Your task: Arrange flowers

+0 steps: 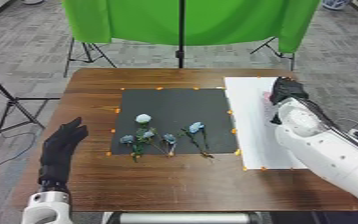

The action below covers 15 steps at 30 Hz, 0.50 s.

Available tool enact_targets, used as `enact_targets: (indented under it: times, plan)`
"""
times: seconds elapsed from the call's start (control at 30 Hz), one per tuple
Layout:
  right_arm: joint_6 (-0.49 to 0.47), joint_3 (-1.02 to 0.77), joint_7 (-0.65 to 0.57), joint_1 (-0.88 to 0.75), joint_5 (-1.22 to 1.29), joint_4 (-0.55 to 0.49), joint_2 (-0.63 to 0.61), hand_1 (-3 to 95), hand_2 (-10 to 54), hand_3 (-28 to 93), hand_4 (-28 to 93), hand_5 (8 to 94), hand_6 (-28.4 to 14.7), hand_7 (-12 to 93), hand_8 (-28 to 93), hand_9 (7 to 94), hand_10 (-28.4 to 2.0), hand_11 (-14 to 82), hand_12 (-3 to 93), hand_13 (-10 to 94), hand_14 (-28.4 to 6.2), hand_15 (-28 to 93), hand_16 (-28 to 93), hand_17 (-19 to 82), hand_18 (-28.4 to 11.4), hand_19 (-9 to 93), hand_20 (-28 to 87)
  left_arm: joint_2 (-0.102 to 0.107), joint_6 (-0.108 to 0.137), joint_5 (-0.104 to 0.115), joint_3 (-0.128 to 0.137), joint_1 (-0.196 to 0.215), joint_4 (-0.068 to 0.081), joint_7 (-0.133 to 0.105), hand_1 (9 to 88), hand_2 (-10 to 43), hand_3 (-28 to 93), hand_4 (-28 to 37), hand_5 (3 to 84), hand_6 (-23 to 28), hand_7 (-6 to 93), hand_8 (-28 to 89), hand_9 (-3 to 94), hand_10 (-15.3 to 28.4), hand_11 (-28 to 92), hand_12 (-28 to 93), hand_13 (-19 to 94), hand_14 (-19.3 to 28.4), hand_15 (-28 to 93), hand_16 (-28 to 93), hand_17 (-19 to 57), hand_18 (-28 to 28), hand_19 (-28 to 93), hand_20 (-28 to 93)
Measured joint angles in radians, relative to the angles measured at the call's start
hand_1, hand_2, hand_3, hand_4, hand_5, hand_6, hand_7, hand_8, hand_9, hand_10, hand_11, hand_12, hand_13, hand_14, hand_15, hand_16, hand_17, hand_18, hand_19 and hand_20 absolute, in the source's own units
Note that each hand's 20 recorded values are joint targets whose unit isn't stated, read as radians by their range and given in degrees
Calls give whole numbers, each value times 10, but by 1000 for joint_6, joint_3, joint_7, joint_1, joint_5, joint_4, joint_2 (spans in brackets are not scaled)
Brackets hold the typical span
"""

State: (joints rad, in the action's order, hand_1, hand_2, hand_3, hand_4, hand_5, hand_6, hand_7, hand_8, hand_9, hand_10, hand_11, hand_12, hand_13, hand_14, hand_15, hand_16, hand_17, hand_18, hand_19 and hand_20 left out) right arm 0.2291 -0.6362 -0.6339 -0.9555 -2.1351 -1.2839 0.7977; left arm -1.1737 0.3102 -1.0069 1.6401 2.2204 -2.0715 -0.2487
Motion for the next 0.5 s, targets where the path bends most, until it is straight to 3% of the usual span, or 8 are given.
enact_targets:
  times: [0.1, 0.2, 0.37, 0.5]
  plan:
    - [41, -32, 17, -45, -9, -48, -16, 634, -95, 525, -174, 810, 3, 197, 106, 923, -91, 109, 363, 933, -14, 562, 327, 674, -99, 932, 527, 0, 0, 0, 0, 0, 0, 0, 219, 82, 632, -283, 457, 47, 99, -58, 433, 133, 175, 123, 315, 166, 219, -4, 32, 135, 109, 193]
    - [27, -130, 18, -134, 6, -182, -49, 633, -95, 526, -169, 812, 2, 196, 110, 923, -91, 111, 365, 935, -13, 559, 330, 675, -98, 932, 528, 0, 0, 0, 0, 0, 0, 1, 218, 82, 633, -283, 457, 48, 99, -58, 434, 133, 175, 123, 314, 166, 218, -4, 32, 135, 108, 193]
    - [-96, -240, 21, -249, 136, -435, -129, 631, -95, 525, -163, 809, 0, 194, 117, 921, -92, 115, 370, 934, -13, 555, 337, 674, -96, 932, 530, 1, -1, 0, 1, 1, 0, 3, 220, 82, 633, -283, 456, 47, 99, -58, 434, 133, 175, 122, 314, 164, 218, -4, 32, 135, 108, 193]
    - [-149, -258, 49, -305, 131, -560, -159, 627, -95, 525, -160, 806, 2, 195, 121, 916, -93, 115, 373, 931, -13, 553, 340, 669, -96, 932, 532, 2, -4, 0, 1, 1, 0, 4, 220, 81, 635, -283, 456, 46, 100, -59, 433, 133, 174, 122, 314, 164, 218, -4, 32, 135, 107, 193]
